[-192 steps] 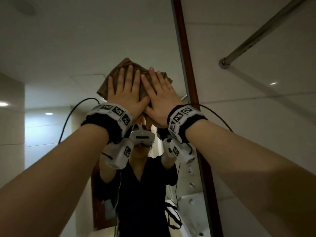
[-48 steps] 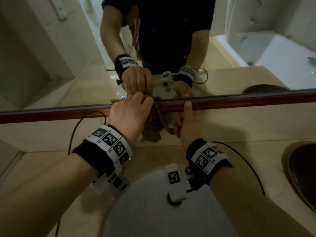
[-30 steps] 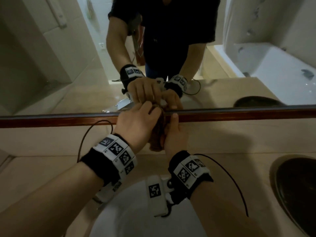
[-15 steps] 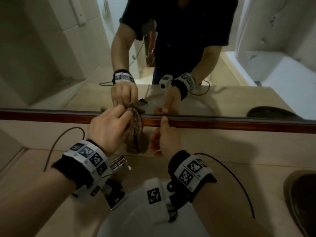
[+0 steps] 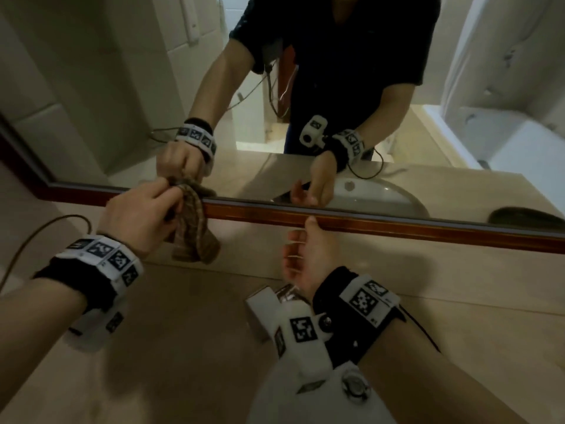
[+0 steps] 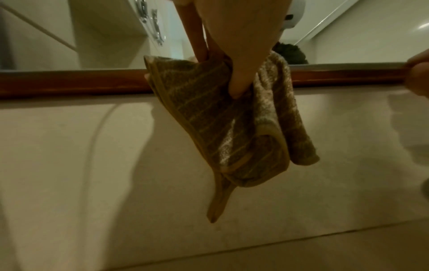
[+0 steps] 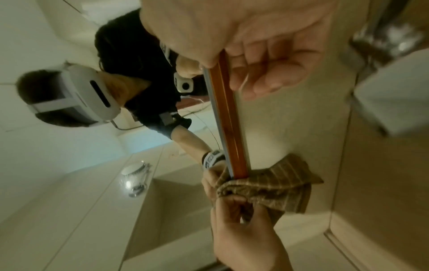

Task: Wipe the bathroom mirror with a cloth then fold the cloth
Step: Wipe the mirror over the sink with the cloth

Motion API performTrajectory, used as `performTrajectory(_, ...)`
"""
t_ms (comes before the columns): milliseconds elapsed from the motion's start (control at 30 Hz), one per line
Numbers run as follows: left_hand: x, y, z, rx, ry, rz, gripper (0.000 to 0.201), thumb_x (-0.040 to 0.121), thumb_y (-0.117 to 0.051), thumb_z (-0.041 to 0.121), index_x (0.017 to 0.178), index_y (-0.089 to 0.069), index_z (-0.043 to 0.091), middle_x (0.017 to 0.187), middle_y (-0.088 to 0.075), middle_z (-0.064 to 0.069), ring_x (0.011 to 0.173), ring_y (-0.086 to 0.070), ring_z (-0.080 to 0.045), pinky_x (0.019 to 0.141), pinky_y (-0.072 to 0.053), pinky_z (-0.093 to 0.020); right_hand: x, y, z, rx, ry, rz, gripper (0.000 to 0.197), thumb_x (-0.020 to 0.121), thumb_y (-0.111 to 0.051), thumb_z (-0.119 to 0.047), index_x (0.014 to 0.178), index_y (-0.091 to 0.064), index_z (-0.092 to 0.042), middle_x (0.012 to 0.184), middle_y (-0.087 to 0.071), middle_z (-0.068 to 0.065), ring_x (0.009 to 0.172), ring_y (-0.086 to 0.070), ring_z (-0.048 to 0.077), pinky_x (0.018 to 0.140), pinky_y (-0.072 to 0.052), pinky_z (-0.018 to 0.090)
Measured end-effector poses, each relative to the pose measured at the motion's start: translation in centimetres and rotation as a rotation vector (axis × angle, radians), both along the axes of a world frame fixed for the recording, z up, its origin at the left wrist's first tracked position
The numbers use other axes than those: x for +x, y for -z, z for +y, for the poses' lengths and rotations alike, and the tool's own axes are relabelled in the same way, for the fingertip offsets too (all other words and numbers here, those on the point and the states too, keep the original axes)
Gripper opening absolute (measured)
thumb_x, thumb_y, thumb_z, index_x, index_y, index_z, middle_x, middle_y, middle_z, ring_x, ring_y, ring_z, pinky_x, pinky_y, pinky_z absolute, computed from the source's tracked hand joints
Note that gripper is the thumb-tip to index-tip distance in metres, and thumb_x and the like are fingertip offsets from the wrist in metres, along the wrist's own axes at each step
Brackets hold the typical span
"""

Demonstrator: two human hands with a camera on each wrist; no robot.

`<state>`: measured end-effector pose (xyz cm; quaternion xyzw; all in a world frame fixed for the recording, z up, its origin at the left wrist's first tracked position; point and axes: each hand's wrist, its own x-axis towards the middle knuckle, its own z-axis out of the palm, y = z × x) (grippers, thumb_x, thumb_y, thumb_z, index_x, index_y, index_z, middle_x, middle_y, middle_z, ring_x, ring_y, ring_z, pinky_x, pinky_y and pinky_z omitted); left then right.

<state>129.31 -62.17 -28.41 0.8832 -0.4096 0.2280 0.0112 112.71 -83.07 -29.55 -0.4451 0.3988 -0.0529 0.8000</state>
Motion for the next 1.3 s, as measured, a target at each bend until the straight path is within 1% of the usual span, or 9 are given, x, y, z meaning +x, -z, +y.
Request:
performTrajectory(167,4.1,0.4,5.1,-0.017,-0.075,-0.006,0.033,0.069,-0.079,0.014,0.094,-0.059,0.009,0.089,-0.056,-0.015,0.073,-0.057,-0.038,0.048,-0.044,-0.039,5.5,-0.9,7.0,-0.030,-0.124,-0.027,0.047,0.101,-0.028,-0.052,0.090,-0.052,-0.013,0.060,-0.056,0.006,0.041,-0.046,0.015,0.039,-0.036,0.014)
performTrajectory(333,8.4,-0.2,10.8,-0.008,-0.145,0.015,0.035,0.064,-0.080,0.007,0.094,-0.062,0.004,0.086,-0.056,-0.018,0.074,-0.059,-0.040,0.050,-0.045,-0.039,9.8,-0.9,11.8,0.020,-0.150,-0.040,0.046,0.101,-0.030,-0.050,0.088,-0.054,-0.012,0.061,-0.059,0.006,0.044,-0.047,0.016,0.045,-0.037,0.021)
performTrajectory(600,11.6,0.8,14.1,-0.101,0.020,0.004,0.027,0.072,-0.076,0.010,0.089,-0.056,0.012,0.087,-0.052,-0.012,0.075,-0.053,-0.034,0.050,-0.045,-0.036,15.6,-1.0,18.8,0.032,-0.135,-0.067,0.048,0.100,-0.033,-0.051,0.086,-0.057,-0.012,0.070,-0.059,0.006,0.057,-0.052,0.018,0.053,-0.043,0.028)
performTrajectory(700,11.6,1.3,14.1,-0.131,0.025,-0.029,0.027,0.067,-0.074,0.006,0.088,-0.056,0.008,0.086,-0.053,-0.014,0.072,-0.052,-0.033,0.052,-0.039,-0.032,16.3,-0.3,19.1,0.016,-0.091,-0.072,0.049,0.101,-0.031,-0.050,0.087,-0.058,-0.011,0.069,-0.057,0.005,0.057,-0.051,0.017,0.053,-0.041,0.029)
performTrajectory(867,10.9,2.1,13.5,-0.154,0.021,-0.067,0.027,0.065,-0.071,0.004,0.090,-0.059,0.005,0.089,-0.055,-0.016,0.075,-0.051,-0.035,0.056,-0.043,-0.037,16.1,1.0,18.3,-0.108,-0.125,-0.089,0.047,0.101,-0.032,-0.049,0.090,-0.060,-0.013,0.066,-0.056,0.001,0.055,-0.051,0.013,0.051,-0.040,0.025)
performTrajectory(1000,8.2,2.2,10.2,-0.240,0.117,-0.051,0.011,0.072,-0.057,0.008,0.084,-0.057,0.009,0.085,-0.053,-0.013,0.071,-0.050,-0.034,0.050,-0.044,-0.041,15.9,1.5,17.4,-0.104,-0.121,-0.092,0.039,0.098,-0.047,-0.045,0.077,-0.059,-0.015,0.055,-0.050,-0.002,0.046,-0.046,0.012,0.047,-0.037,0.024)
performTrajectory(1100,5.6,2.2,6.3,-0.297,0.171,-0.027,0.009,0.083,-0.050,0.018,0.081,-0.056,0.012,0.083,-0.054,-0.010,0.071,-0.050,-0.030,0.050,-0.043,-0.036,15.5,2.1,16.5,-0.124,-0.058,-0.097,0.038,0.091,-0.061,-0.039,0.063,-0.055,-0.015,0.045,-0.046,-0.002,0.037,-0.041,0.013,0.041,-0.034,0.022)
performTrajectory(1233,6.0,2.8,6.4,-0.299,0.166,-0.047,0.005,0.075,-0.055,0.014,0.078,-0.057,0.012,0.084,-0.053,-0.009,0.072,-0.052,-0.028,0.048,-0.035,-0.032,15.1,2.0,15.6,-0.104,-0.054,-0.080,0.033,0.087,-0.069,-0.034,0.063,-0.057,-0.015,0.045,-0.046,-0.002,0.039,-0.042,0.013,0.043,-0.036,0.022)
performTrajectory(1300,7.5,2.9,8.2,-0.238,0.201,-0.024,0.012,0.069,-0.061,0.010,0.080,-0.056,0.011,0.084,-0.052,-0.011,0.072,-0.051,-0.032,0.049,-0.038,-0.033,14.9,1.9,15.1,-0.075,-0.077,-0.085,0.029,0.087,-0.069,-0.033,0.067,-0.059,-0.015,0.047,-0.047,-0.004,0.042,-0.044,0.011,0.045,-0.037,0.023)
